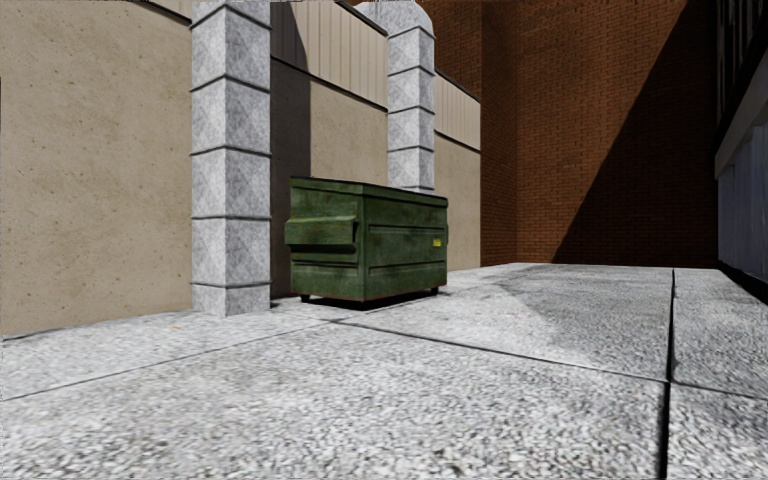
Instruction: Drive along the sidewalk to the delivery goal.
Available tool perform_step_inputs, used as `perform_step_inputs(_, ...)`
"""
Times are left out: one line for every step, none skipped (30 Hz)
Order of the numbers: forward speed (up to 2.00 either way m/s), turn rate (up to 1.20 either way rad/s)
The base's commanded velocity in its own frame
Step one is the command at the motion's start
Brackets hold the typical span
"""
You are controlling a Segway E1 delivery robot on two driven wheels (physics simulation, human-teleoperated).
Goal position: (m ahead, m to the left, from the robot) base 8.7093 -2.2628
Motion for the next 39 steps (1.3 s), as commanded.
perform_step_inputs(1.77,-0.58)
perform_step_inputs(1.77,-0.58)
perform_step_inputs(1.77,-0.58)
perform_step_inputs(1.77,-0.58)
perform_step_inputs(1.77,-0.58)
perform_step_inputs(1.77,-0.58)
perform_step_inputs(1.77,-0.58)
perform_step_inputs(1.77,-0.58)
perform_step_inputs(1.77,-0.58)
perform_step_inputs(1.77,-0.58)
perform_step_inputs(1.77,-0.58)
perform_step_inputs(1.77,-0.56)
perform_step_inputs(1.77,-0.56)
perform_step_inputs(1.77,-0.56)
perform_step_inputs(1.77,-0.54)
perform_step_inputs(1.77,-0.51)
perform_step_inputs(1.77,-0.49)
perform_step_inputs(1.77,-0.42)
perform_step_inputs(1.77,-0.42)
perform_step_inputs(1.77,-0.24)
perform_step_inputs(1.77,0.00)
perform_step_inputs(1.77,0.00)
perform_step_inputs(1.77,0.00)
perform_step_inputs(1.77,0.00)
perform_step_inputs(1.77,0.00)
perform_step_inputs(1.77,0.00)
perform_step_inputs(1.77,0.00)
perform_step_inputs(1.77,0.00)
perform_step_inputs(1.77,0.00)
perform_step_inputs(1.77,0.00)
perform_step_inputs(1.77,0.00)
perform_step_inputs(1.77,0.00)
perform_step_inputs(1.77,0.00)
perform_step_inputs(1.77,0.00)
perform_step_inputs(1.77,0.00)
perform_step_inputs(1.77,0.00)
perform_step_inputs(1.77,0.00)
perform_step_inputs(1.77,0.00)
perform_step_inputs(1.77,0.00)
